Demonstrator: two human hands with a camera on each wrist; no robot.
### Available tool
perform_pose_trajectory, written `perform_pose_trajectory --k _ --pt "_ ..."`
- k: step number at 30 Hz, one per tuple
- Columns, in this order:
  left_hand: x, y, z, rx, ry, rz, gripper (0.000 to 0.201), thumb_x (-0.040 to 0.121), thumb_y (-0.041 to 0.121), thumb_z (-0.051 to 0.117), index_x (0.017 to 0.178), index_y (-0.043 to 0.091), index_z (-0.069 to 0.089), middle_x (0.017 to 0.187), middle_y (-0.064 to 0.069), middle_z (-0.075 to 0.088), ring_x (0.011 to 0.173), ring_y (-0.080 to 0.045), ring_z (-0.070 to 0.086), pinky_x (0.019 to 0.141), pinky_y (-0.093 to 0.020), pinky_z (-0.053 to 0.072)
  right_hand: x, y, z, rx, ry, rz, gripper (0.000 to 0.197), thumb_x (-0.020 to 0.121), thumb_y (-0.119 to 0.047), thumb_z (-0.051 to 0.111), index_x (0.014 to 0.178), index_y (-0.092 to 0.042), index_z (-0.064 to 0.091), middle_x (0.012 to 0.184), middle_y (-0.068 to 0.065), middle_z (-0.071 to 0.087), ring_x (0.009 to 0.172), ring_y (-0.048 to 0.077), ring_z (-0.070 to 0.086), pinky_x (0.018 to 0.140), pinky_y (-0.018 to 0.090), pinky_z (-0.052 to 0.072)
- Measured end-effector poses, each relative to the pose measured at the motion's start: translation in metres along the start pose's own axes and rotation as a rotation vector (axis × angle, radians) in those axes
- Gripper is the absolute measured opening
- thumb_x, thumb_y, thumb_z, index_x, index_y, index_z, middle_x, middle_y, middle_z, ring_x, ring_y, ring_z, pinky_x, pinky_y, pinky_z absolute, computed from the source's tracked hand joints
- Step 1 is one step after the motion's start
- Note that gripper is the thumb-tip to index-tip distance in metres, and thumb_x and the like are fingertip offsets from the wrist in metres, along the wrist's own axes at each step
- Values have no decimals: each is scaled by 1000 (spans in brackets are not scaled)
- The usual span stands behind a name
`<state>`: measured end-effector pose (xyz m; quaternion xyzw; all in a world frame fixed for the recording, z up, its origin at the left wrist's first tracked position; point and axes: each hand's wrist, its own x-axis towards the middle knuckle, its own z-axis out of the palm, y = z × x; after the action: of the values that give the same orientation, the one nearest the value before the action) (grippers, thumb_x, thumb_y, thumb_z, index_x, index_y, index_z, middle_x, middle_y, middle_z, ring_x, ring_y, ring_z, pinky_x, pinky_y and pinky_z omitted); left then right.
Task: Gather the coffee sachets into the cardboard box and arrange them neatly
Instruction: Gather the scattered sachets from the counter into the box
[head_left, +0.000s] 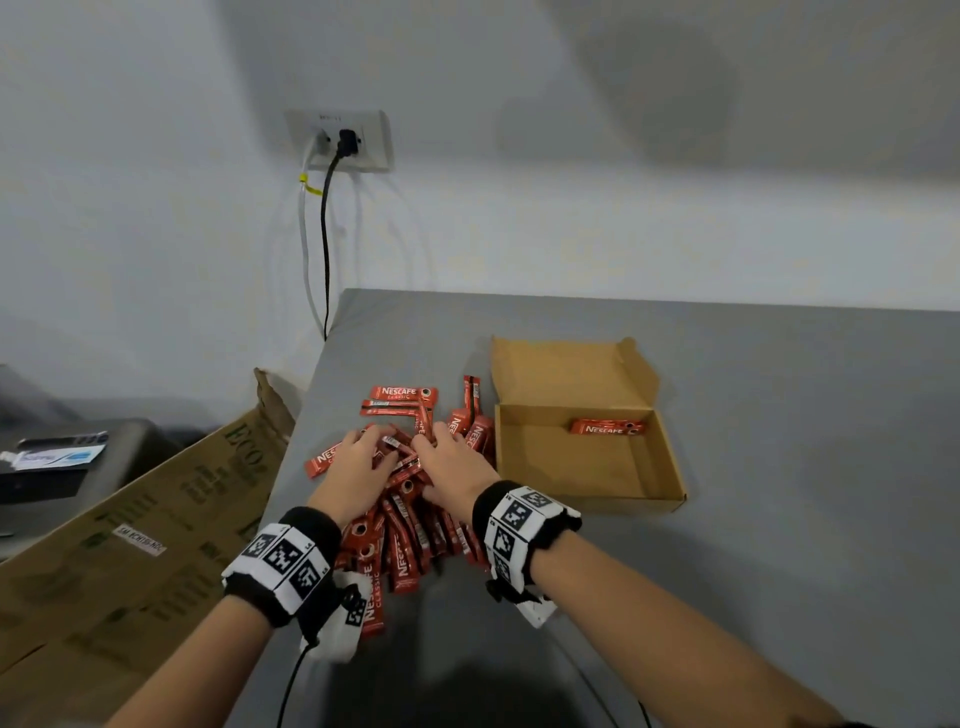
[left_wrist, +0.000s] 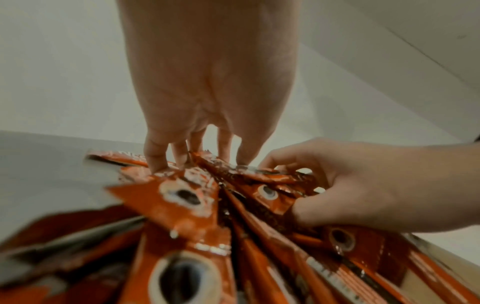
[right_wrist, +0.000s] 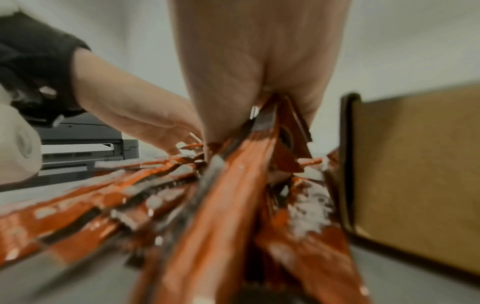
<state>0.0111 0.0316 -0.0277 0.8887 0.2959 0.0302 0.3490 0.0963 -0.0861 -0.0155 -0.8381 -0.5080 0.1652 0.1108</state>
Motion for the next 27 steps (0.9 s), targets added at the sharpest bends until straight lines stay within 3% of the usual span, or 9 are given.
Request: perform_pose_trajectory --k 5,8,11,13,17,21,24,27 --pt "0 2 0 -105 72 50 28 97 27 41 122 18 52 120 -5 50 106 -8 42 90 -23 32 -10 3 -17 87 141 -29 41 86 -6 59 123 -7 42 121 13 42 111 29 46 89 36 46" --pt "1 3 1 -112 99 53 30 98 30 39 122 16 52 115 -3 48 105 -12 45 88 -23 32 -23 15 -39 267 259 37 39 87 -12 59 123 -14 45 123 4 43 105 14 49 93 25 44" --pt "0 4 5 -74 64 69 29 96 28 43 122 17 52 118 -3 47 105 -11 44 89 -23 35 -36 42 -55 450 334 190 31 88 -12 57 117 -15 47 111 -2 44 91 6 49 75 16 46" --pt "0 4 8 -11 51 85 29 94 25 48 122 18 51 122 -4 48 108 -11 44 93 -25 38 -39 62 -53 531 380 316 30 88 -9 56 117 -13 47 111 1 45 88 8 50 69 17 49" --pt "-1 7 13 123 30 83 31 92 31 50 121 21 51 126 -3 45 118 -17 42 104 -40 39 -34 83 -37 501 415 449 29 89 -7 56 117 -8 47 114 8 45 91 12 48 78 20 46" --pt "-5 12 15 164 -25 112 34 93 32 49 124 21 48 125 -3 42 118 -17 40 104 -35 38 -25 90 -27 542 403 470 27 89 -9 56 115 -7 47 113 12 50 100 23 54 88 38 52" --pt "-8 14 17 243 -44 120 36 93 33 49 127 22 47 132 -3 40 124 -18 36 107 -42 36 -24 94 -18 480 366 467 29 90 -15 57 116 -7 46 115 13 54 107 25 53 93 39 48" --pt "-11 19 17 295 -23 167 35 93 32 47 127 20 47 132 -3 40 123 -17 36 107 -39 34 -24 94 -15 487 352 451 34 92 -24 57 119 -8 46 118 10 54 111 24 53 94 36 47"
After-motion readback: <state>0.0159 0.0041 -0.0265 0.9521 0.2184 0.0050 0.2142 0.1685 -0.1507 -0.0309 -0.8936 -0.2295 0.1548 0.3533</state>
